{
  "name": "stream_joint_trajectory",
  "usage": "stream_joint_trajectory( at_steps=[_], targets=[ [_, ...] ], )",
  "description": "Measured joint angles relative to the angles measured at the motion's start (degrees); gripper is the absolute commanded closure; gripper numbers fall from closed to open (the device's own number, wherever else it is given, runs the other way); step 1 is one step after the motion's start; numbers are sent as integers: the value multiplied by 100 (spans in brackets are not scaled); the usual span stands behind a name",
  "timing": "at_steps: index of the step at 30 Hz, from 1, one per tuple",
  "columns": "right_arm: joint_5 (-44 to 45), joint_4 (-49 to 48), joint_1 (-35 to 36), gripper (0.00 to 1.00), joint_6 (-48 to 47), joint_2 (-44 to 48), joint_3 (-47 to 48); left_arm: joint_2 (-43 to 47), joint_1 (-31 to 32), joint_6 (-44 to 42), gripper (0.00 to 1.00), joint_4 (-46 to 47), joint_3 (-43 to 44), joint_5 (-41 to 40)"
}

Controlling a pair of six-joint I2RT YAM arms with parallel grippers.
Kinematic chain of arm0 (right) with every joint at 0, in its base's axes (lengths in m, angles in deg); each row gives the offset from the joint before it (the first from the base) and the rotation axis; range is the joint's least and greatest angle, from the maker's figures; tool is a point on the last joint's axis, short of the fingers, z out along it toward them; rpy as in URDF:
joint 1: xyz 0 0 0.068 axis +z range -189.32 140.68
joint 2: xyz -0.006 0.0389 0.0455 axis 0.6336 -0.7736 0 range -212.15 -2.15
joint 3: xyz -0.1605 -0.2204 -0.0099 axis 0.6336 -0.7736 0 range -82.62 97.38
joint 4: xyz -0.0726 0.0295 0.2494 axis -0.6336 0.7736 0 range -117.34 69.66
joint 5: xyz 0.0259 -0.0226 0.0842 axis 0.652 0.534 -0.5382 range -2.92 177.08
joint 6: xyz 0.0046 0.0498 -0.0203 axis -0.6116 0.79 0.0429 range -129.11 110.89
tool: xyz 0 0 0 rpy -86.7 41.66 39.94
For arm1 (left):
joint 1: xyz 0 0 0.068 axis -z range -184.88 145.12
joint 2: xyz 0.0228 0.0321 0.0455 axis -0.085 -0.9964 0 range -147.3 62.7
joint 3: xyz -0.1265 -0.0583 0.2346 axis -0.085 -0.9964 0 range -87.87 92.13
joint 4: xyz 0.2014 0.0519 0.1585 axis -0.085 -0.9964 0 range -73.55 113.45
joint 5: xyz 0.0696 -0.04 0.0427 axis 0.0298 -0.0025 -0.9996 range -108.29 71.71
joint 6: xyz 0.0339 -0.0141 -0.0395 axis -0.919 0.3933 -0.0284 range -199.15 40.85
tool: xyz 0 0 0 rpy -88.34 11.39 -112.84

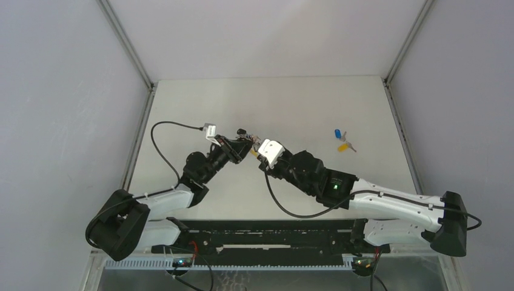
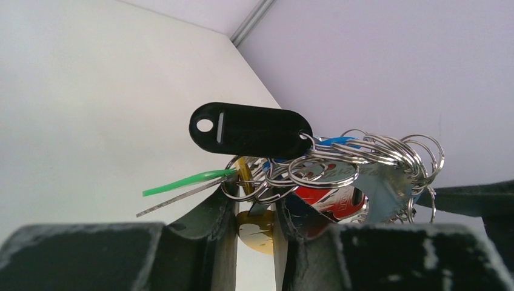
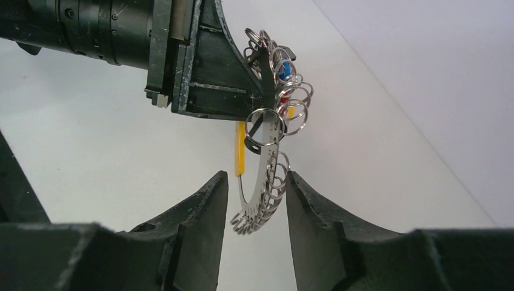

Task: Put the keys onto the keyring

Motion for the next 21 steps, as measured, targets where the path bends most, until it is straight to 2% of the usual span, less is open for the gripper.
stream_joint_trajectory(
  at_steps=[9,21],
  targets=[
    [706,-487,470,59,-691,-422,0,160,188,85,100,-39,-155,-680],
    [1156,-1231,546,58,-1270,-942,168,568,389,85,100,-417,-227,-1390]
  ],
)
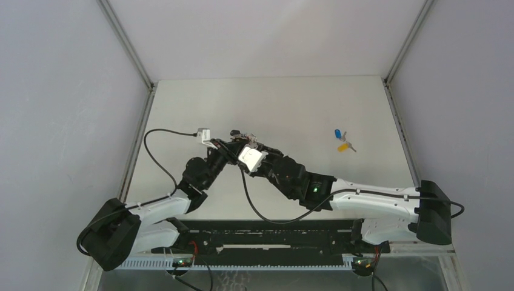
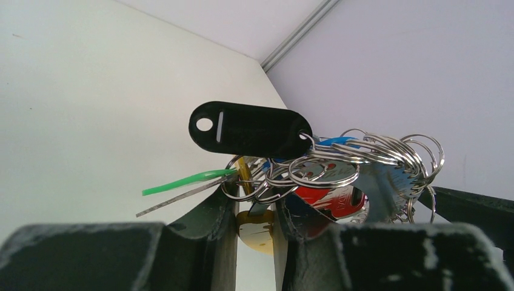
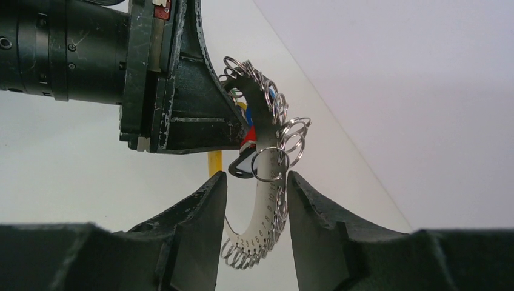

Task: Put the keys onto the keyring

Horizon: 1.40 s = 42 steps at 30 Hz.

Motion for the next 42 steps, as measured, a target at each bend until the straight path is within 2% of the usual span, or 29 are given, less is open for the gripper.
stream_joint_trajectory(
  at_steps=[11,16,24,32,42],
  targets=[
    [330,-299,11,61,-293,-459,205,46,103,0,100,-146,0,-205],
    [492,-385,11,79,-407,-566,216,120,140,-15,100,-249,-7,-284],
    [452,-190,9,100,-289,-474,260,227,166,-42,100,-308,-103,-369],
    [-254,444,-247,100,256,87,260,365,278,-52,100,-256,-107,-264],
    [-1781,957,-953,96,1152,590,260,448,334,-52,100,-229,-109,-79]
  ],
)
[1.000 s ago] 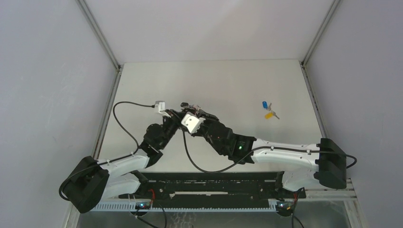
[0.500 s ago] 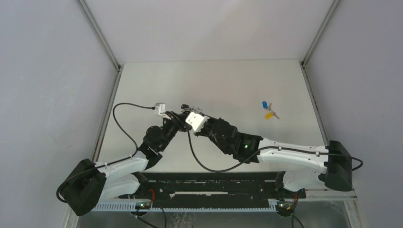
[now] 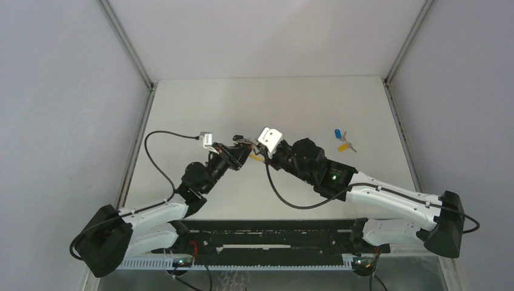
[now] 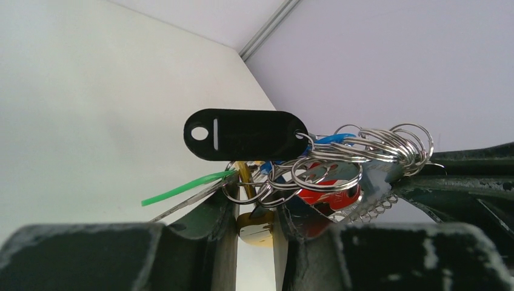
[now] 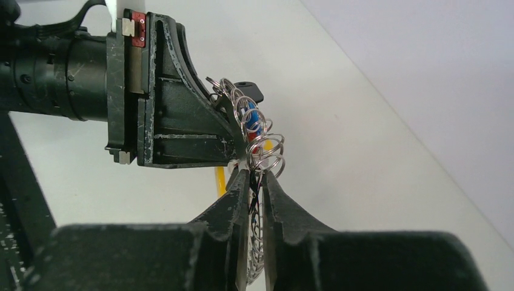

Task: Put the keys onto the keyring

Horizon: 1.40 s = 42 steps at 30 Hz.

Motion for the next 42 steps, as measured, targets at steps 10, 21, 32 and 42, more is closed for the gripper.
stream_joint_trajectory(
  at_steps=[10,21,32,42],
  targets=[
    [-1322,186,-619,95,671,245,-2,74,22,-7,100,157,-79,229],
    [-2588,31,-1311,89,1460,656,-337,74,68,-7,100,223,-79,299],
    [-3206,33,-1655,78,1766,903,-337,76,-131,-162,100,33,-184,-210],
    [-3436,437,-1727,58,723,1058,-356,568,-164,-643,100,-673,-179,-125]
  ],
)
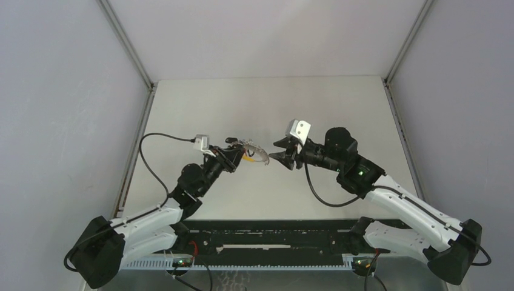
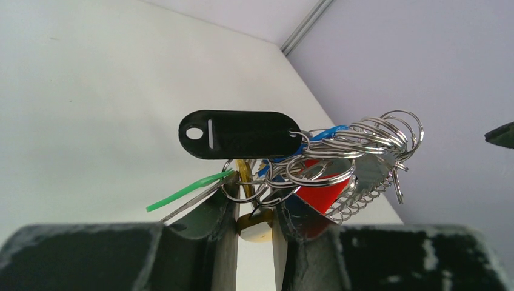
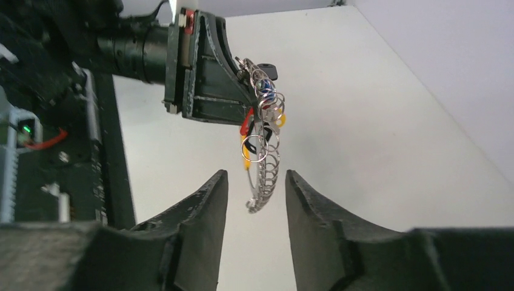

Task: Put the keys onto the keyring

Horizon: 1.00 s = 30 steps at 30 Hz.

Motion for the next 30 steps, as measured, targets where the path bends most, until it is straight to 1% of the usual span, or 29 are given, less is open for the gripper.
stream_joint_trajectory(
  at_steps=[9,14,17,21,24,30],
  targets=[
    [494,68,890,59,-1687,-133,-260,251,-37,-153,100,-942,15,76],
    [1117,-2,1370,64,-2402,-608,-286,341,-44,-155,100,-1436,57,83],
    [1456,-48,1572,66,-2649,-813,-313,376,-44,-144,100,-1641,131,81],
    [1801,-118,1709,75,-2855,-968,-332,437,-44,-109,100,-1738,166,81],
    [2109,-203,1764,78,-2964,-1078,-332,450,-46,-94,100,-1799,166,83],
    [2588,-280,1871,78,-3139,-1362,-332,490,-46,-35,100,-1888,166,83]
  ],
)
